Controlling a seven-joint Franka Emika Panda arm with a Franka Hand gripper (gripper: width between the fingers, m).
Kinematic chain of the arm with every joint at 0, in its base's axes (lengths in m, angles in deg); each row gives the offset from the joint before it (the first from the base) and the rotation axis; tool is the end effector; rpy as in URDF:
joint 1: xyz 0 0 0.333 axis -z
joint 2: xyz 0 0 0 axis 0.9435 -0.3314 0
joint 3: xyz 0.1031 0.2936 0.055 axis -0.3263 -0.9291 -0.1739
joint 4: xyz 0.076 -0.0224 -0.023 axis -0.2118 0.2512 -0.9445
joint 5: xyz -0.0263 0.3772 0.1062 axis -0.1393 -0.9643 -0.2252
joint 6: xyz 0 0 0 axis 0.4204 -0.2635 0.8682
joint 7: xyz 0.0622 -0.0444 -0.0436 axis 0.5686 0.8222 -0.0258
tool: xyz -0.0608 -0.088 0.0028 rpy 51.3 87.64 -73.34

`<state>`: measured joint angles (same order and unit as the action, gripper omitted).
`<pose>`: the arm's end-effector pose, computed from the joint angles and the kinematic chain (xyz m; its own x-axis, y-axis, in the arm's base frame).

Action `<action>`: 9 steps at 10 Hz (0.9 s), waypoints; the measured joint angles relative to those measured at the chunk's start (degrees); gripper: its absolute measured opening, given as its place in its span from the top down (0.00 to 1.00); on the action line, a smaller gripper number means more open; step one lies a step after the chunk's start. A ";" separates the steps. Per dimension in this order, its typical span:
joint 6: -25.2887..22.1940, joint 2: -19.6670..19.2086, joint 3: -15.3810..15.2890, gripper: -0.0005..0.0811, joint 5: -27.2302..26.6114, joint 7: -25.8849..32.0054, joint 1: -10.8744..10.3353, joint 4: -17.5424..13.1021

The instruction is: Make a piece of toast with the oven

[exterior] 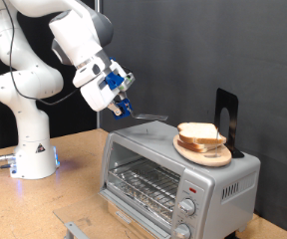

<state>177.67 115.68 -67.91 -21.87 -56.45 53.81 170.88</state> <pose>0.3644 0.0636 0.4257 0.9225 -0.2783 0.2674 -0.1102 -0.8539 -0.5086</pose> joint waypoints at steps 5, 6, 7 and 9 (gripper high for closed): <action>-10.73 -7.21 0.01 0.41 5.66 -6.33 2.44 -8.29; -13.50 -8.91 0.40 0.41 5.74 -6.35 2.46 -10.96; -15.35 -10.39 0.56 0.41 5.76 -6.36 2.52 -13.20; -17.61 -12.95 0.54 0.41 6.25 -6.57 2.54 -16.31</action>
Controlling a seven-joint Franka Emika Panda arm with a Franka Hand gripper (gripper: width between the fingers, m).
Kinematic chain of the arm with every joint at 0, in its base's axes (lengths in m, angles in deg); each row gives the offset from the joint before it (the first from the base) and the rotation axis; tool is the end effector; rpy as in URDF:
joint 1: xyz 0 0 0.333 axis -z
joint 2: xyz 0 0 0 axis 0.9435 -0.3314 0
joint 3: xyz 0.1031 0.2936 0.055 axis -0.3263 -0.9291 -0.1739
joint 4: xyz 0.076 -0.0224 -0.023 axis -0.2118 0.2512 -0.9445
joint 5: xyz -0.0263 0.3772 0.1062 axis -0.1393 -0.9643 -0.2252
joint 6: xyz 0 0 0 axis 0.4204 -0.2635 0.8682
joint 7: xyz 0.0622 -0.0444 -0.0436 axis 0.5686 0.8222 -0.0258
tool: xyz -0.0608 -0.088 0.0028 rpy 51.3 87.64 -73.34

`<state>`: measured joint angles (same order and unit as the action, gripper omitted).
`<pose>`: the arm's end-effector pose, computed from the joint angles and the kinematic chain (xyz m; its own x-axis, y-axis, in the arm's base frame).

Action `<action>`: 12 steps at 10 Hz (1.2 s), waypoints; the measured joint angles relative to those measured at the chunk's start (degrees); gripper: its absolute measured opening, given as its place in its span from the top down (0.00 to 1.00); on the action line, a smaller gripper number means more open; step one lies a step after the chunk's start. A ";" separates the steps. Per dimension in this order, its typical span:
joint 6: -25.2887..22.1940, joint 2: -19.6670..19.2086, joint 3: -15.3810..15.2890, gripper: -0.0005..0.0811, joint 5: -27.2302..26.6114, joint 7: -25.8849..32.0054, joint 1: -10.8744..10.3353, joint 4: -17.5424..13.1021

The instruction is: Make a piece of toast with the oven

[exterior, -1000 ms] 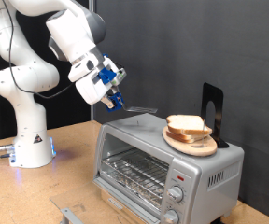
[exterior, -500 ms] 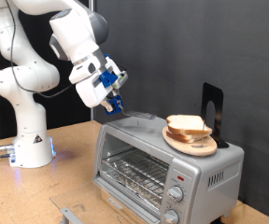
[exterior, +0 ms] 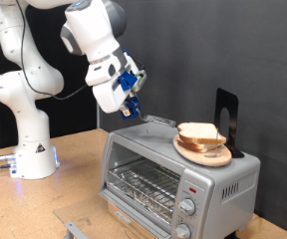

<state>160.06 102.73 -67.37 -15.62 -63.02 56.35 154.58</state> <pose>0.4268 0.0719 0.4435 0.9707 -0.2355 0.0488 -0.1890 -0.8725 -0.4507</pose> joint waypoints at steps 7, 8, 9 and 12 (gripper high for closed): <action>0.28 -4.40 -1.09 0.41 1.27 -0.58 -0.20 -3.47; 0.31 -4.02 -1.09 0.41 1.05 0.00 -0.21 -3.48; 0.30 -3.42 -1.08 0.41 0.89 0.49 -0.21 -3.47; 0.18 -1.43 -0.93 0.41 0.62 0.93 -0.21 -3.27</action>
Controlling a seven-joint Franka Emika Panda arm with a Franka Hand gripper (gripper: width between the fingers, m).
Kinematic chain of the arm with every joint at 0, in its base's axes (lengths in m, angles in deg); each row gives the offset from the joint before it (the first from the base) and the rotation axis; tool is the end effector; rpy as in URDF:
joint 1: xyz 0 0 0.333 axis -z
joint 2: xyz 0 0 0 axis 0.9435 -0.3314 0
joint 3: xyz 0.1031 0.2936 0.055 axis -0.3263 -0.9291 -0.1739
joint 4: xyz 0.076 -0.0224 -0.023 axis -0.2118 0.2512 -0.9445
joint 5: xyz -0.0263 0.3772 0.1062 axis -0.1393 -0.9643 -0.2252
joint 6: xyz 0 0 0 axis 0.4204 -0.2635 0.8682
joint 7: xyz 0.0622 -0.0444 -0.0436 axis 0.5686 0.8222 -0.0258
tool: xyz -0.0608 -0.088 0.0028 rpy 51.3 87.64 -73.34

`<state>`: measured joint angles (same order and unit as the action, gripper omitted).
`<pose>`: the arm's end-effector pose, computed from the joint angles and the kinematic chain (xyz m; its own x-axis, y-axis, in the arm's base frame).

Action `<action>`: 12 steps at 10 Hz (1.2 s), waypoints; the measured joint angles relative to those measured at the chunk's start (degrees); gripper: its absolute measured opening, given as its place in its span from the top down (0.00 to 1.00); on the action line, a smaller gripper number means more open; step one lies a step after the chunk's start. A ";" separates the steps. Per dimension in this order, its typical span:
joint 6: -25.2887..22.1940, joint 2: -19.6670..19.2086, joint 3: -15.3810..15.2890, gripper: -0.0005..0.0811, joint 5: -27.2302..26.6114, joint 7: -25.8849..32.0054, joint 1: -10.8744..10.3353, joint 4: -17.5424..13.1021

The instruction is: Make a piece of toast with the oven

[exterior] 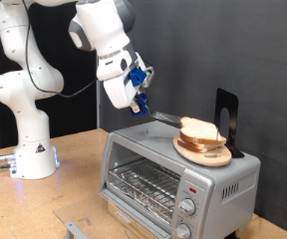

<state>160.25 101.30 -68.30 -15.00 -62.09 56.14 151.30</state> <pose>0.4401 0.0819 0.4605 0.9750 -0.2004 0.0963 -0.1380 -0.8850 -0.4447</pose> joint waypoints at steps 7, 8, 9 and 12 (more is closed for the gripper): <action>0.12 -2.67 0.36 0.41 0.27 -4.98 0.92 -1.89; 0.14 -4.02 0.36 0.41 0.35 -5.11 0.97 -2.51; 0.29 -5.22 0.35 0.41 0.36 -5.12 0.97 -3.09; 1.57 -7.68 0.14 0.41 0.36 -5.12 0.97 -4.33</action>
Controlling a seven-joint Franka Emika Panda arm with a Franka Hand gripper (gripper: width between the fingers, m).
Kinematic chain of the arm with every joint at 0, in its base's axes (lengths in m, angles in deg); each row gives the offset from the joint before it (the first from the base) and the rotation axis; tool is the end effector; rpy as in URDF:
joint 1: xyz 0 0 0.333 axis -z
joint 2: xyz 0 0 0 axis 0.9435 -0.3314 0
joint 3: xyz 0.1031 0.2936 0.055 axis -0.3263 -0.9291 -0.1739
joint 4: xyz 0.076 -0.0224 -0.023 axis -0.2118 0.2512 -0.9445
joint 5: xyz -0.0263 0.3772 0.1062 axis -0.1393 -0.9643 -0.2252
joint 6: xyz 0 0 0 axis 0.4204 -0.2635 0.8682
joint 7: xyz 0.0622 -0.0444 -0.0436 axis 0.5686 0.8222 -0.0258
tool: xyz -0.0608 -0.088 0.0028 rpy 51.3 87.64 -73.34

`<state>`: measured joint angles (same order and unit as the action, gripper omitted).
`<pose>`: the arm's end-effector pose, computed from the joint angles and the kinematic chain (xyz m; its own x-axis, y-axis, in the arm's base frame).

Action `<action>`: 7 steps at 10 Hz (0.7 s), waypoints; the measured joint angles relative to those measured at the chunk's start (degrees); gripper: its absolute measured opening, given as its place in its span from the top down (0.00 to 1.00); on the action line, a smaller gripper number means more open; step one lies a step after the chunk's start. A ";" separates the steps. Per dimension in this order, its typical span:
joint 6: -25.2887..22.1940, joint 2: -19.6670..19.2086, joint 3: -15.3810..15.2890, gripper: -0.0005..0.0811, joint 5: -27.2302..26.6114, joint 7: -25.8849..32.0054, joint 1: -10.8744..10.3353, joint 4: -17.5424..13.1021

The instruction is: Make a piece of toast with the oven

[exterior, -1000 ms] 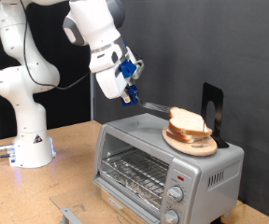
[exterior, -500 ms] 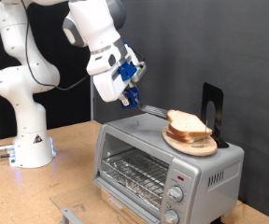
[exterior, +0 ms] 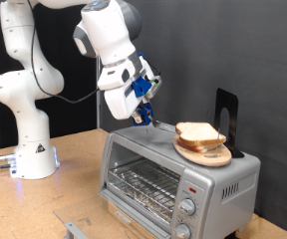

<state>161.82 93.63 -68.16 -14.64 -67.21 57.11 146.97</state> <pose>0.4751 0.0767 0.4372 0.9514 -0.3057 0.0359 -0.2632 -0.8685 -0.4200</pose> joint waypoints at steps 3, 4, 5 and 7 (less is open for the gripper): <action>2.46 -1.76 -0.65 0.41 1.51 -0.26 -0.01 -0.44; 4.04 -2.21 -1.23 0.41 2.79 -0.54 -0.01 -0.43; 6.08 -2.66 -1.97 0.41 4.50 -0.90 -0.02 -0.42; 8.43 -3.53 -3.23 0.41 6.40 -1.46 -0.05 -0.39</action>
<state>170.25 90.09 -71.39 -8.24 -68.67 57.07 146.59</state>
